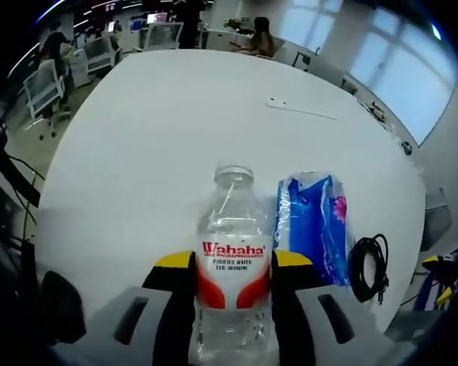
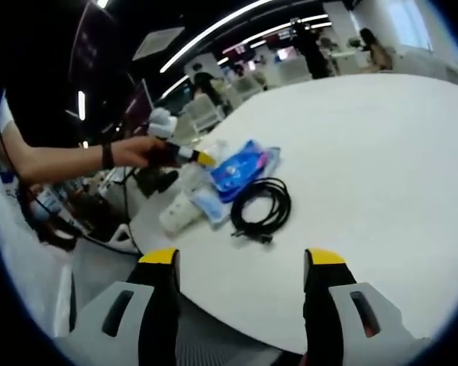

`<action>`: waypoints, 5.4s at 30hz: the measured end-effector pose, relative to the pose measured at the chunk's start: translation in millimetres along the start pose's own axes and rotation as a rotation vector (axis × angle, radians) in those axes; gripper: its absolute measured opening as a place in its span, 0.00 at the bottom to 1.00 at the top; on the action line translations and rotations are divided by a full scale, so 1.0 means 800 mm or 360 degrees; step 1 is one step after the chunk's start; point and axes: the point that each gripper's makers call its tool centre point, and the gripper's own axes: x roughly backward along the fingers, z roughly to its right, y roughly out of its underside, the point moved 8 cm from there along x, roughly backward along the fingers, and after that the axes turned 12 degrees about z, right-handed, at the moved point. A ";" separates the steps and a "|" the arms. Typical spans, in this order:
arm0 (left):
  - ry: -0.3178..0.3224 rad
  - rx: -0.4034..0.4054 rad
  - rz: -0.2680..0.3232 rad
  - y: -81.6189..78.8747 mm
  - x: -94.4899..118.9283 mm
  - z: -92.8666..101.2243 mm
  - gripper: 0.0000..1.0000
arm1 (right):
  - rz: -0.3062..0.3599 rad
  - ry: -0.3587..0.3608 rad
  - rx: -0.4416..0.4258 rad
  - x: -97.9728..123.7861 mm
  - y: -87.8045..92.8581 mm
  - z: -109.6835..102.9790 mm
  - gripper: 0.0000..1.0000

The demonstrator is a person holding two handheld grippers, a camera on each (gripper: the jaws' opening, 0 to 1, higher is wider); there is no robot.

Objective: Arrange the tabletop items into an orderly group along one side of the table until the central work area is clear of visible clutter.

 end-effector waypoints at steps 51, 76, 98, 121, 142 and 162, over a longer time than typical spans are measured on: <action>-0.0072 -0.0025 0.0239 -0.003 0.070 -0.009 0.37 | -0.0003 -0.0068 0.0022 -0.014 -0.002 -0.014 0.64; -0.0129 -0.0090 0.0307 0.026 0.108 -0.002 0.37 | -0.0018 -0.0107 0.0040 -0.019 0.001 -0.023 0.64; -0.0198 -0.0155 0.0356 0.047 0.121 0.010 0.37 | -0.0010 -0.0112 0.0049 -0.018 -0.002 -0.024 0.64; -0.0238 -0.0175 0.0357 0.054 0.126 0.014 0.38 | -0.0013 -0.0119 0.0043 -0.018 0.002 -0.026 0.64; -0.0128 -0.0104 0.0516 0.057 0.112 0.011 0.53 | -0.0040 -0.0115 0.0050 -0.013 0.006 -0.026 0.64; -0.0141 -0.0101 0.0598 0.055 0.102 0.004 0.41 | -0.0091 -0.0105 0.0059 -0.006 0.012 -0.027 0.64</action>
